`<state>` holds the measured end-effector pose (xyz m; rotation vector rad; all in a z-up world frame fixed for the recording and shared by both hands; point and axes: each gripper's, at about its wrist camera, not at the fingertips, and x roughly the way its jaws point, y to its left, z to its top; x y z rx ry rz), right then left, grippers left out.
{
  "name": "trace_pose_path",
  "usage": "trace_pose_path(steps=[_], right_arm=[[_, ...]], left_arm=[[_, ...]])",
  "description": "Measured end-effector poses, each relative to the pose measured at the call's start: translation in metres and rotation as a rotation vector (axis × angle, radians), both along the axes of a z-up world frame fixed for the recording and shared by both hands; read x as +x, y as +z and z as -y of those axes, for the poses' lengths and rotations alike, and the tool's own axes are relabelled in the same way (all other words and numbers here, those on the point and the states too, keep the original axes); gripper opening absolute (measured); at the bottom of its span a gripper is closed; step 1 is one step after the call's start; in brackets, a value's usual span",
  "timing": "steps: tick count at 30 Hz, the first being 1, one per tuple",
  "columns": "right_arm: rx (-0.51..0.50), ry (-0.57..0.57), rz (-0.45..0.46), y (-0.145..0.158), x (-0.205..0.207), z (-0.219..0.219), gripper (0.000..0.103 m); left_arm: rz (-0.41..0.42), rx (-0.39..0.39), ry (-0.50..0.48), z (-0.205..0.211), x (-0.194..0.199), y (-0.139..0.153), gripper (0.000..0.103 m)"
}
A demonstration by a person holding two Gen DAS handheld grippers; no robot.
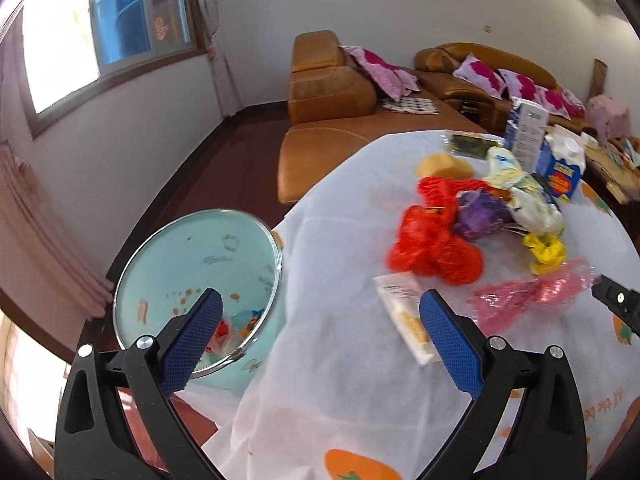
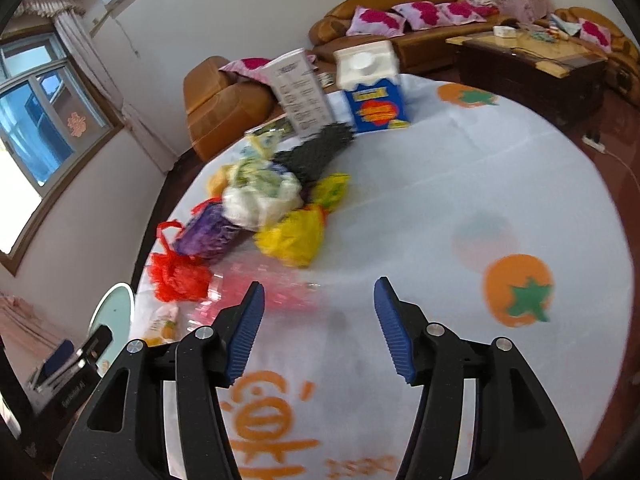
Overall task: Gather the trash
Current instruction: 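Grasp the white snack packet with the left gripper while the right grasps the pink plastic bag, then carry the snack packet and pink bag over the teal bin with both grippers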
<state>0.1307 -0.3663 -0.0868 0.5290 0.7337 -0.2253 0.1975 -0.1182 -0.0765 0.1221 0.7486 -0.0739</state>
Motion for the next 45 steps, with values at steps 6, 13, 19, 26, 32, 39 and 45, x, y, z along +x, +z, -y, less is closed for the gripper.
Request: trace_pose_path(steps=[6, 13, 19, 26, 32, 39, 45], right_arm=[[0.085, 0.005, -0.054, -0.018, 0.037, -0.013, 0.073], [0.085, -0.014, -0.033, -0.013, 0.028, -0.007, 0.073], [0.076, -0.033, 0.001, 0.000, 0.003, 0.004, 0.073], [0.142, -0.016, -0.015, -0.008, 0.008, -0.006, 0.073], [0.220, -0.033, -0.015, -0.013, 0.032, -0.020, 0.074], [0.241, -0.059, -0.095, -0.040, 0.062, -0.027, 0.045], [0.217, -0.039, -0.076, -0.033, 0.052, -0.027, 0.033]], left_arm=[[-0.007, -0.011, -0.024, -0.002, 0.002, -0.005, 0.096], [-0.041, -0.044, -0.070, 0.011, 0.009, -0.018, 0.093], [-0.136, -0.127, -0.134, 0.031, 0.025, -0.041, 0.070], [-0.166, -0.207, -0.196, 0.038, 0.029, -0.050, 0.033], [-0.124, -0.225, -0.186, 0.019, 0.019, -0.035, 0.030], [-0.045, -0.152, -0.121, -0.019, 0.006, -0.014, 0.030], [-0.026, -0.164, -0.059, -0.050, 0.009, -0.008, 0.030]])
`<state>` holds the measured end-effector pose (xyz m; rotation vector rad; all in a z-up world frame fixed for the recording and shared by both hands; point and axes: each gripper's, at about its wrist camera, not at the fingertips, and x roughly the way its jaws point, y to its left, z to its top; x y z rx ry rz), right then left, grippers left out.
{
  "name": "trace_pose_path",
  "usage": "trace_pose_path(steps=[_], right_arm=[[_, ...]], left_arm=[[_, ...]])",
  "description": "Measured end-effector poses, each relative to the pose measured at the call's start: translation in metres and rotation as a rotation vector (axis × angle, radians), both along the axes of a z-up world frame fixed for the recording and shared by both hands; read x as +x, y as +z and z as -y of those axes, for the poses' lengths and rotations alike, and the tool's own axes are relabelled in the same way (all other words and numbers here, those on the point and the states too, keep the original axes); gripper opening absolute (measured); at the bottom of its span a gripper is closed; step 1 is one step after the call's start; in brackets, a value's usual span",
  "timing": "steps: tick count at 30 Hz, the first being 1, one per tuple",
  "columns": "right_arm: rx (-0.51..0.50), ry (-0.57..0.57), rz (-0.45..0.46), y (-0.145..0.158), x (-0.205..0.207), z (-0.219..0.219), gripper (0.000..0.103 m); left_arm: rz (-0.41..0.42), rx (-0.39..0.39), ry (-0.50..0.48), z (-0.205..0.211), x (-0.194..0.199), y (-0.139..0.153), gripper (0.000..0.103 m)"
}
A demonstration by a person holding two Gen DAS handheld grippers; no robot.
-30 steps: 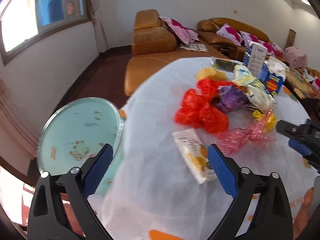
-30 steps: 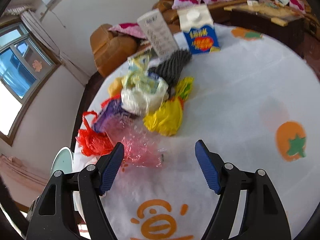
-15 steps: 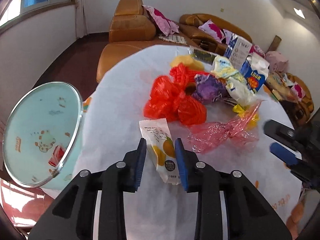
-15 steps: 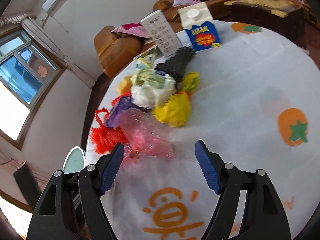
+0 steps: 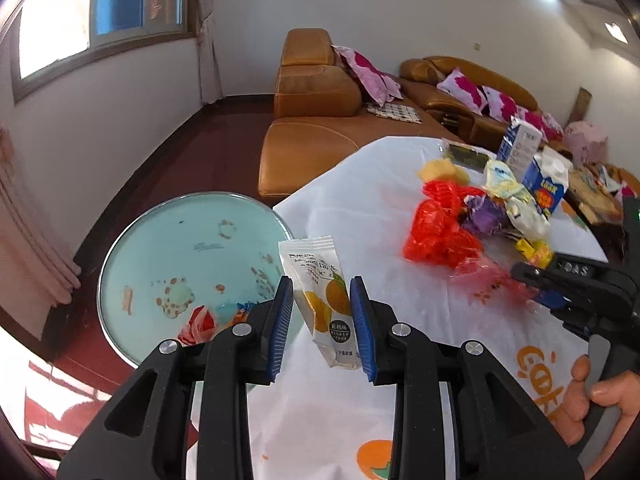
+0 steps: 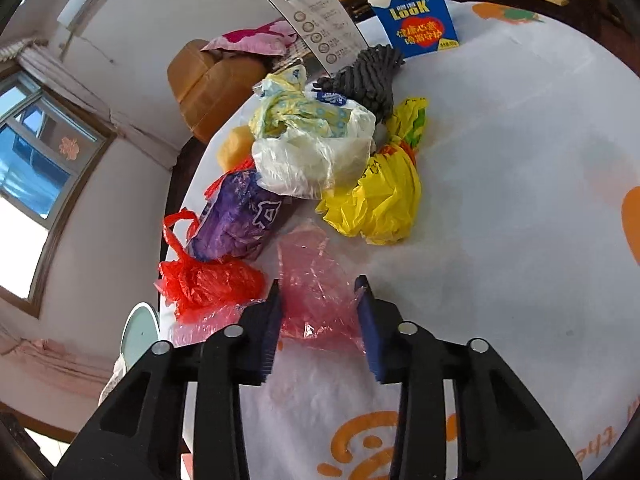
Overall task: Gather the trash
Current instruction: 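Carry the snack packet and pink bag over the teal bin with both grippers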
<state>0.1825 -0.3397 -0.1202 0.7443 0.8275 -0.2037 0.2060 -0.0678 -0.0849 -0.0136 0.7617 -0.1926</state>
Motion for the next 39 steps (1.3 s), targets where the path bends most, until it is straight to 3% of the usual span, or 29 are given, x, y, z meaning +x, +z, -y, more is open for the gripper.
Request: trace_pose_path(steps=[5, 10, 16, 27, 39], right_arm=[[-0.041, 0.009, 0.063, 0.025, -0.023, -0.001, 0.031], [-0.177, 0.079, 0.179, 0.065, -0.036, -0.036, 0.032], [-0.219, 0.187, 0.233, 0.085, -0.026, -0.083, 0.032], [-0.262, 0.349, 0.260, 0.094, 0.001, -0.162, 0.032], [-0.335, 0.482, 0.223, 0.080, 0.041, -0.213, 0.032]], left_arm=[[0.014, -0.013, 0.019, -0.015, -0.004, 0.003, 0.030], [0.036, -0.033, 0.071, -0.039, -0.006, 0.011, 0.030], [0.082, -0.027, 0.143, -0.073, -0.013, 0.026, 0.030], [0.116, -0.046, 0.262, -0.130, -0.018, 0.037, 0.030], [0.083, -0.067, 0.258, -0.145, -0.008, 0.022, 0.030]])
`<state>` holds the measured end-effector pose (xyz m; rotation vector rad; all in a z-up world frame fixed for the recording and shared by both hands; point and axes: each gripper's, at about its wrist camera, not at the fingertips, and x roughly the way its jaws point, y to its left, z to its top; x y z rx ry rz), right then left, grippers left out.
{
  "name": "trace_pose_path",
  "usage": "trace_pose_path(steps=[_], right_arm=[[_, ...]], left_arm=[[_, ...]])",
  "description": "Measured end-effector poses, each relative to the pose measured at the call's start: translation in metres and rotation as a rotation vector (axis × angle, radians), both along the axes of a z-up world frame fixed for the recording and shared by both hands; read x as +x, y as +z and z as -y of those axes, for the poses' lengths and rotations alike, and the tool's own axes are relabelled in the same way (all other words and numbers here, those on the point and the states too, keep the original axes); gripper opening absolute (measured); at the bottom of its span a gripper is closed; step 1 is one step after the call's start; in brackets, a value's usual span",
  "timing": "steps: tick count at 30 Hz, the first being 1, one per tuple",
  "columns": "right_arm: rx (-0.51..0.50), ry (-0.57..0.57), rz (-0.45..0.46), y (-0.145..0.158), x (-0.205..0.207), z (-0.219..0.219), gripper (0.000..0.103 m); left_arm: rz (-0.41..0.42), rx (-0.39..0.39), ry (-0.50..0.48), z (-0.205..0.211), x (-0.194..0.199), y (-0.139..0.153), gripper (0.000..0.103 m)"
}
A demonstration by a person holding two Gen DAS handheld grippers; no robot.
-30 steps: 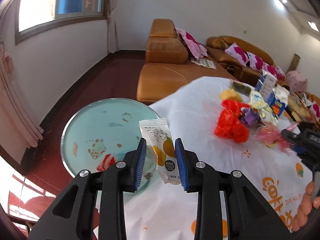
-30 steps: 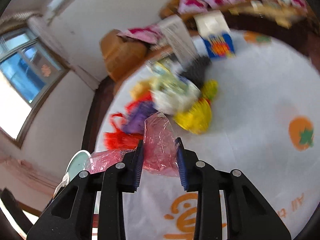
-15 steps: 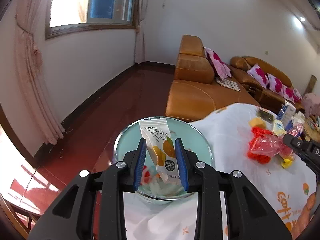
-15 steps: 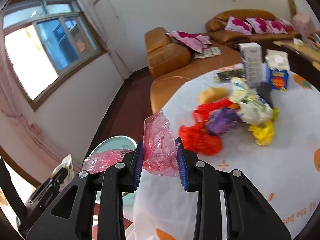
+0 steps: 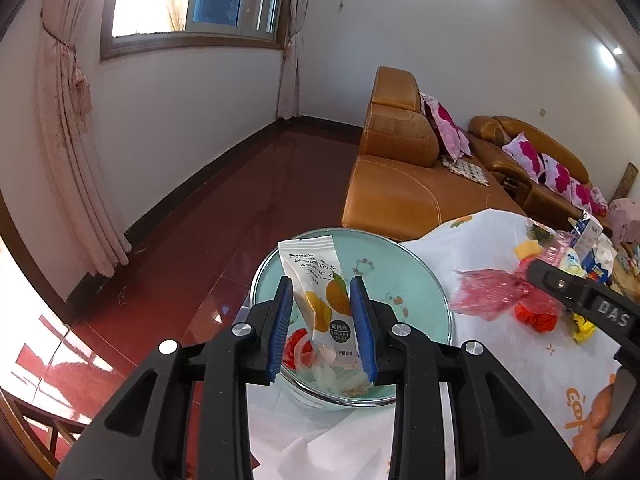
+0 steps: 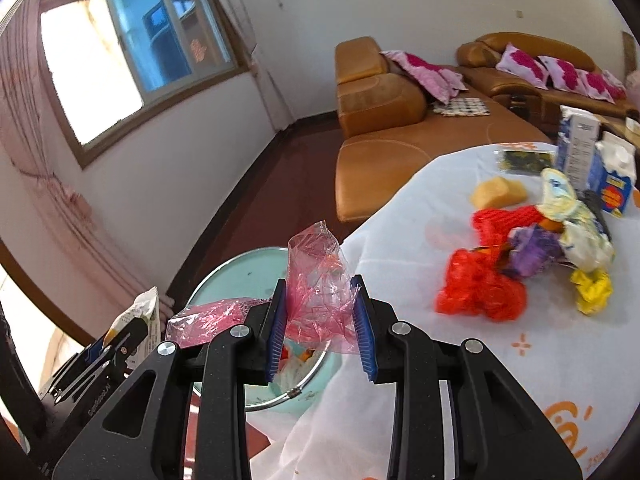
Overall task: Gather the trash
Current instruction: 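Carry the snack packet and pink bag over the teal bin with both grippers, then open both grippers to drop the packet and pink bag into the bin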
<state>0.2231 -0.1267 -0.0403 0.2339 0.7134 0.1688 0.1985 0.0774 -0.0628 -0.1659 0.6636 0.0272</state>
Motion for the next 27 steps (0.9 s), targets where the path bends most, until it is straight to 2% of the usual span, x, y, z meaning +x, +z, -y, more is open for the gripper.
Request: trace_pose_path(steps=[13, 27], right_arm=[[-0.089, 0.100, -0.064, -0.023, 0.032, -0.026, 0.032], [-0.122, 0.135, -0.120, -0.047, 0.049, -0.038, 0.033]], left_arm=[[-0.047, -0.018, -0.023, 0.000, 0.021, -0.018, 0.030], [-0.089, -0.021, -0.038, 0.004, 0.032, -0.035, 0.030]])
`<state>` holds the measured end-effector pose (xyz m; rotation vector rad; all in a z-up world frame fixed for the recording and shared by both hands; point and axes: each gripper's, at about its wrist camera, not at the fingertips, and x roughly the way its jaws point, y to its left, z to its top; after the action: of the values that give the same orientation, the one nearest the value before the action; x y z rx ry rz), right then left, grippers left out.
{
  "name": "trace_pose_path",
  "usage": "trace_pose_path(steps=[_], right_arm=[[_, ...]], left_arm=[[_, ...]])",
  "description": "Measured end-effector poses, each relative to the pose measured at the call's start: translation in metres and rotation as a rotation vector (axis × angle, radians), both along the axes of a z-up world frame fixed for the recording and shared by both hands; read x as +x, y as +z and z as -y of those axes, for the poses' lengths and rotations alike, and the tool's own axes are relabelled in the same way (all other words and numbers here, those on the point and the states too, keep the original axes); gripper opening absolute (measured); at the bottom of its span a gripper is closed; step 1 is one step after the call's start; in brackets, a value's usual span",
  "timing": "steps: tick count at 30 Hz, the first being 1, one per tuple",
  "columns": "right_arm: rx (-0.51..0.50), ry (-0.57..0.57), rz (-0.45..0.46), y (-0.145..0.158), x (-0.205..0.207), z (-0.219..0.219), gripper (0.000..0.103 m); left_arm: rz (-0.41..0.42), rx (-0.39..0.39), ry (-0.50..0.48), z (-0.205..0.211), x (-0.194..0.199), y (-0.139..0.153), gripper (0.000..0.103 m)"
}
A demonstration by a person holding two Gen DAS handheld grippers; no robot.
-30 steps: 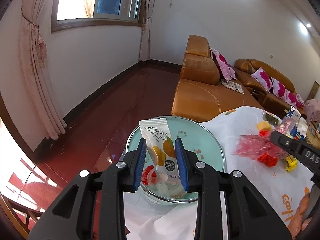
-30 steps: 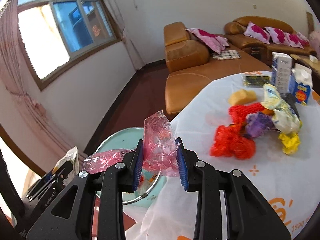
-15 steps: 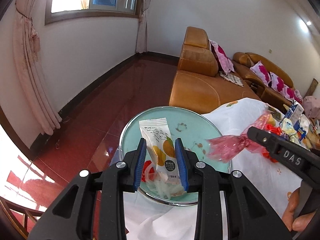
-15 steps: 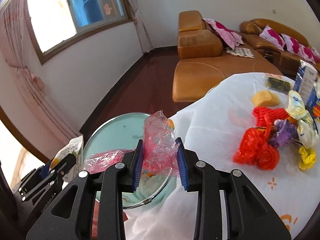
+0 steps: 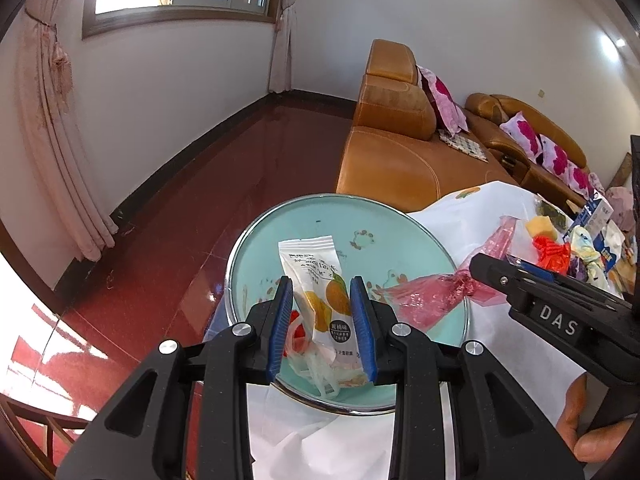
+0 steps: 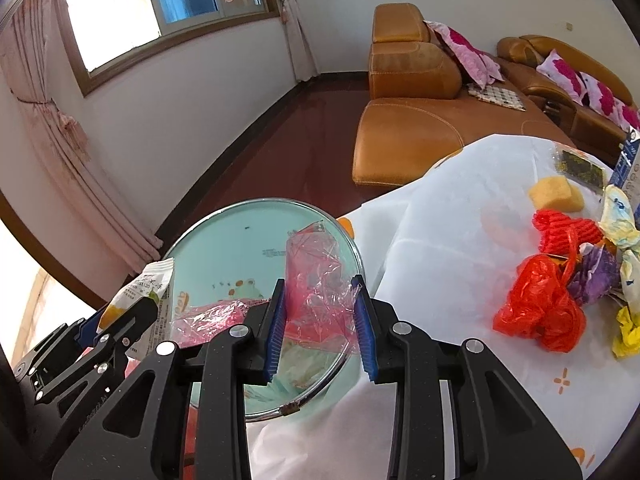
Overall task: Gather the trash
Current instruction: 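Open both grippers to drop the packet and pink bag into the bin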
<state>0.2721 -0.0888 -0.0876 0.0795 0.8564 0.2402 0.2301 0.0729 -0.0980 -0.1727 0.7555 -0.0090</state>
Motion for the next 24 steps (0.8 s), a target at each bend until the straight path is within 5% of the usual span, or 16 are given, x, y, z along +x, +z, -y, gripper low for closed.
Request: trace_pose_path(steps=[24], right_arm=[[0.018, 0.027, -0.006, 0.004, 0.010, 0.005, 0.059]], left_arm=[[-0.034, 0.012, -0.029, 0.004, 0.009, -0.011, 0.032]])
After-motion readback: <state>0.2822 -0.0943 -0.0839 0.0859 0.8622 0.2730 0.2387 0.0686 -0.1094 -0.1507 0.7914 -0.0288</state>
